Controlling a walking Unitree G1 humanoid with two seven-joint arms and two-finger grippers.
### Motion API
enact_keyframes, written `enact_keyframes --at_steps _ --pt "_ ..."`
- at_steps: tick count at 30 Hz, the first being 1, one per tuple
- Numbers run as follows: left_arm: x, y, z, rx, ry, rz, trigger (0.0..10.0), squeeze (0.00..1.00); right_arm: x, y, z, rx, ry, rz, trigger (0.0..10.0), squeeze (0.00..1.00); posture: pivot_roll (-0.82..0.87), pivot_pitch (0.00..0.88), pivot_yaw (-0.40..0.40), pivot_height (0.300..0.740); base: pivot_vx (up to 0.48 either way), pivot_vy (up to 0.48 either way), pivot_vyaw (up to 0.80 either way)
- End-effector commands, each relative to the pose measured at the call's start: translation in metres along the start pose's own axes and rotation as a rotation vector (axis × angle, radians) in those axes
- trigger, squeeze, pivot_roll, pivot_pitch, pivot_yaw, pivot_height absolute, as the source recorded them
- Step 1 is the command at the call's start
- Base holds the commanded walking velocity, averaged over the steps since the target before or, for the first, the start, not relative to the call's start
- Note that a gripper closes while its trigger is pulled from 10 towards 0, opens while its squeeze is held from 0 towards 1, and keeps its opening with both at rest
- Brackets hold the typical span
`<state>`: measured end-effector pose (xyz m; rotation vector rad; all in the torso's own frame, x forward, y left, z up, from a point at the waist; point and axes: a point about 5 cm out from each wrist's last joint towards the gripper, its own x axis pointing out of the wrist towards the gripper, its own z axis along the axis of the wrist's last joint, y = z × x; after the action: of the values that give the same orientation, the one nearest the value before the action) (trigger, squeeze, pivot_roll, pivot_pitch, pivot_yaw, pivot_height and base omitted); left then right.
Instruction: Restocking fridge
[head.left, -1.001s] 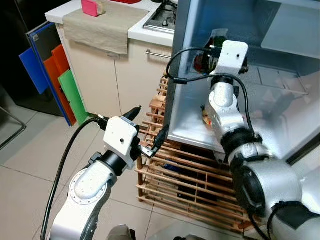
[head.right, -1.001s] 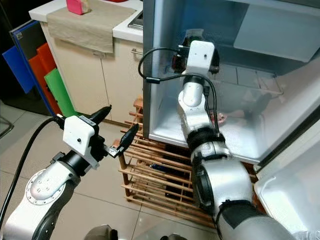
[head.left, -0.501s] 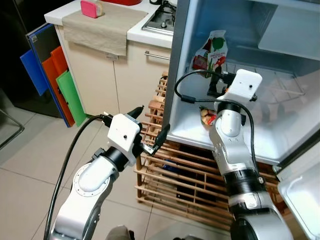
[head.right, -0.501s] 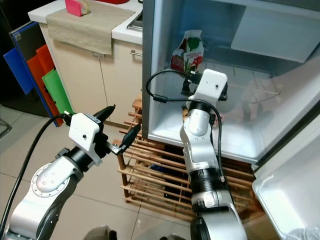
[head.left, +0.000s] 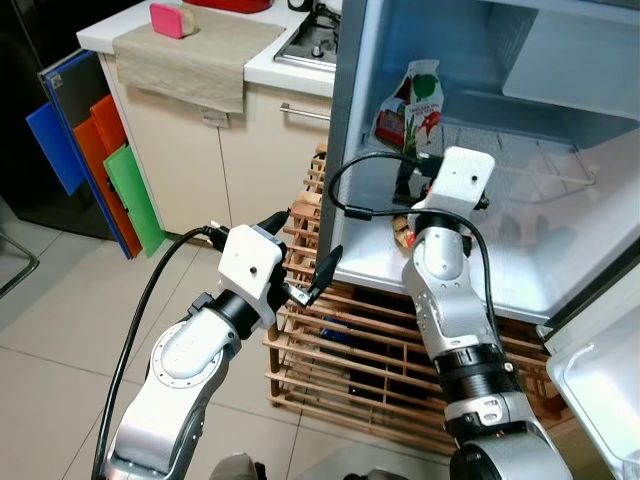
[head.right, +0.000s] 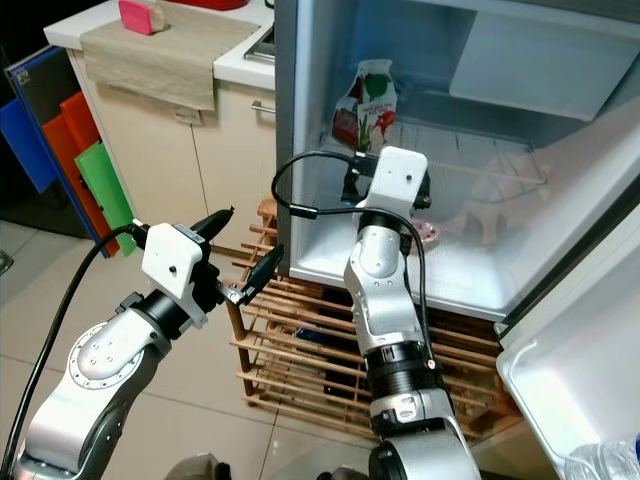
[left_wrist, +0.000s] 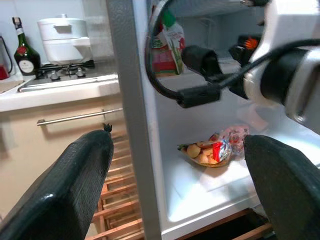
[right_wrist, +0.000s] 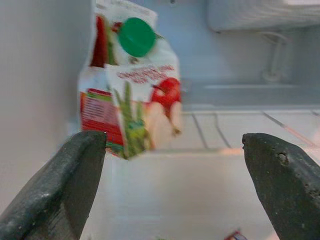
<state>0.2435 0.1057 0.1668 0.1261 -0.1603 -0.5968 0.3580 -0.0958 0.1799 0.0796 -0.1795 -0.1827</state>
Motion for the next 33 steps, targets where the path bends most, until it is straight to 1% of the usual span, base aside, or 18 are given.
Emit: enact_keyframes --at_steps 1,7,11,16,19,21,22,23,26,28,32,33 --pt "0.000 0.000 0.002 0.011 -0.010 -0.005 10.0 0.00 0.005 0.002 0.004 -0.006 -0.018 0.007 10.0 0.00 0.19 0.000 -0.055 0.740 0.000 0.000 0.00" --pt "-0.001 -0.001 0.002 0.011 -0.008 -0.004 10.0 0.00 0.013 0.008 0.002 -0.024 -0.004 0.011 10.0 0.00 0.20 0.003 -0.060 0.740 0.000 0.000 0.00" --pt "-0.003 -0.002 0.002 0.009 -0.003 -0.003 10.0 0.00 0.022 0.011 0.002 -0.063 -0.013 0.014 10.0 0.00 0.20 0.008 -0.058 0.740 0.000 0.000 0.00" --pt "-0.004 -0.003 0.002 0.008 0.000 -0.007 10.0 0.00 0.028 0.012 0.001 -0.089 -0.006 0.017 10.0 0.00 0.21 0.012 -0.058 0.740 0.000 0.000 0.00" --pt "-0.005 -0.004 0.001 0.007 0.003 -0.009 10.0 0.00 0.032 0.017 0.003 -0.047 0.007 0.054 10.0 0.00 0.21 0.014 -0.059 0.740 0.000 0.000 0.00" --pt "-0.006 -0.004 0.001 0.007 0.006 -0.009 10.0 0.00 0.034 0.023 0.005 0.041 0.033 0.099 10.0 0.00 0.22 0.017 -0.061 0.740 0.000 0.000 0.00" --pt "-0.006 -0.004 0.001 0.007 0.006 -0.009 10.0 0.00 0.034 0.023 0.005 0.041 0.033 0.099 10.0 0.00 0.22 0.017 -0.061 0.740 0.000 0.000 0.00" --pt "-0.006 -0.004 0.001 0.007 0.008 -0.009 10.0 0.00 0.036 0.024 0.007 0.062 0.032 0.106 10.0 0.00 0.22 0.018 -0.062 0.740 0.000 0.000 0.00" --pt "-0.007 -0.004 0.001 0.008 0.012 -0.006 10.0 0.00 0.041 0.021 0.011 0.044 0.028 0.082 10.0 0.00 0.22 0.019 -0.065 0.740 0.000 0.000 0.00" --pt "-0.008 -0.005 0.001 0.008 0.013 -0.005 10.0 0.00 0.043 0.019 0.012 0.053 0.024 0.077 10.0 0.00 0.22 0.019 -0.068 0.740 0.000 0.000 0.00" --pt "-0.008 -0.004 0.000 0.011 0.014 -0.001 10.0 0.00 0.043 0.018 0.016 0.068 0.000 0.064 10.0 0.00 0.22 0.015 -0.071 0.740 0.000 0.000 0.00" --pt "-0.008 -0.004 0.000 0.011 0.014 0.001 10.0 0.00 0.040 0.017 0.015 0.070 -0.012 0.056 10.0 0.00 0.21 0.012 -0.074 0.740 0.000 0.000 0.00"
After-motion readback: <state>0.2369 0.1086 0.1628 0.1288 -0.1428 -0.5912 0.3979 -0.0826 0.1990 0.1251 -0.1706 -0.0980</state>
